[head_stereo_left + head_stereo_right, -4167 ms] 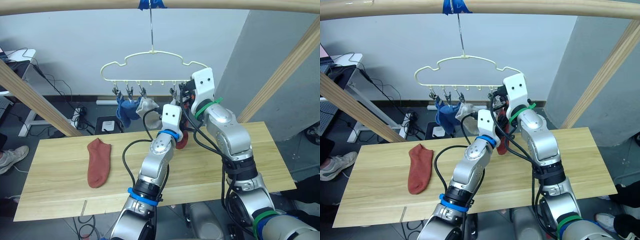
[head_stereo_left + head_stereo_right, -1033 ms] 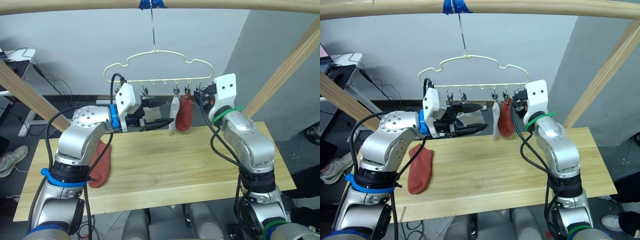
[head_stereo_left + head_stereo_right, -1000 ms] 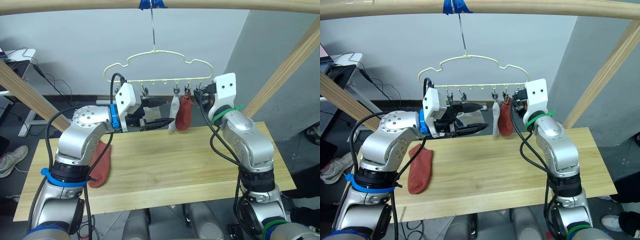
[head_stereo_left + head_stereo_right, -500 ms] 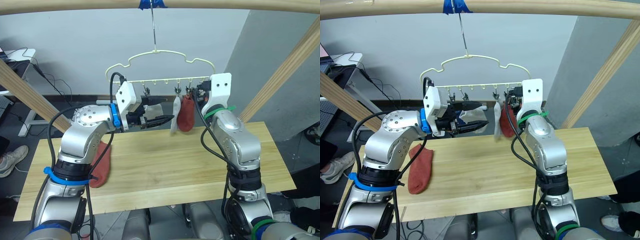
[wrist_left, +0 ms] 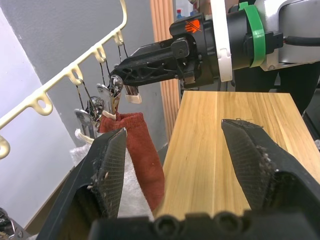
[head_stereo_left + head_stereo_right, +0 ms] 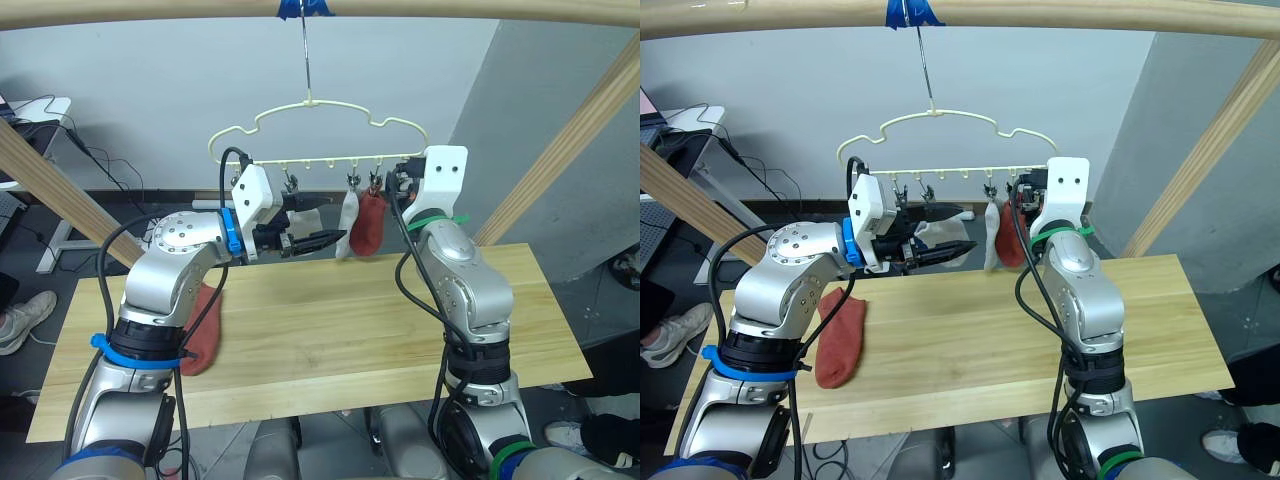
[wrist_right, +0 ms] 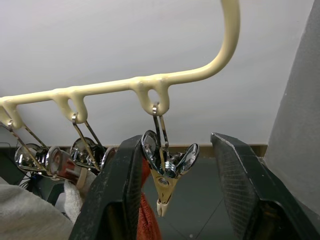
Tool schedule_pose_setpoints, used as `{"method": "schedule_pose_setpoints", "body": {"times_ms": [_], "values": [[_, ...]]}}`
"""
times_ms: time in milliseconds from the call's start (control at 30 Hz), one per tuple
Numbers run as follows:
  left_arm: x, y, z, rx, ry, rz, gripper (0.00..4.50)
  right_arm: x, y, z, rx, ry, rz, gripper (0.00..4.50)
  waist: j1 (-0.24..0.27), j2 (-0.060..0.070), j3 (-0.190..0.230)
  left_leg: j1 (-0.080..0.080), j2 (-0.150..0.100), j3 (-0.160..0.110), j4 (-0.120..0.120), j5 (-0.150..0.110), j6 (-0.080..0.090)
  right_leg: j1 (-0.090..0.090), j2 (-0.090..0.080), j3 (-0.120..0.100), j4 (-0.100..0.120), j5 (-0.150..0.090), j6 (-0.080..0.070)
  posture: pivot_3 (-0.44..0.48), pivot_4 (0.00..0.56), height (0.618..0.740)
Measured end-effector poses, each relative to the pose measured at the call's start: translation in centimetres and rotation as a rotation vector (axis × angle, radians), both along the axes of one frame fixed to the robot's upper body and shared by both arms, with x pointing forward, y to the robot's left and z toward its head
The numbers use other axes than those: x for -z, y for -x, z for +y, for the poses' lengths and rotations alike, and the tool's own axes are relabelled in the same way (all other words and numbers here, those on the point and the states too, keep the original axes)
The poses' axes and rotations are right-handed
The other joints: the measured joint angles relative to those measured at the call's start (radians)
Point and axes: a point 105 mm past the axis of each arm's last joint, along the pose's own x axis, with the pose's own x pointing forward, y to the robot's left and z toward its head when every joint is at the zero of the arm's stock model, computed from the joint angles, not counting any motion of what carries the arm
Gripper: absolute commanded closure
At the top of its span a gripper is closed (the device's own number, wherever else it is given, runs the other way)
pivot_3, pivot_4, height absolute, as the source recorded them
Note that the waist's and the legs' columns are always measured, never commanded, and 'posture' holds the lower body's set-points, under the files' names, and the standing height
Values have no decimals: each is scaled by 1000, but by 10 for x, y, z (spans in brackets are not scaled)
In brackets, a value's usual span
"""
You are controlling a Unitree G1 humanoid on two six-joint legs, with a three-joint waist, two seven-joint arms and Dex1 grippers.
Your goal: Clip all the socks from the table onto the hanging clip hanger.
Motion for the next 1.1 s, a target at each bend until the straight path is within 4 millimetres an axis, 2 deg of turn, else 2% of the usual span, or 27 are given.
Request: {"method": "schedule_pose_setpoints", "body": {"times_ms": [667, 1100], "values": [[1, 0, 0, -2, -5, 0, 1156, -2, -1, 7, 4, -50, 0, 2285, 0, 0, 0, 0, 0, 0, 0, 0, 0, 0, 0, 0, 0, 0, 0, -224, 227, 740], [0, 1, -1, 0, -7, -3, 1156, -2, -2, -2, 114, -55, 4, 2285, 0, 0, 0, 0, 0, 0, 0, 0, 0, 0, 0, 0, 0, 0, -1, -223, 226, 740]]}}
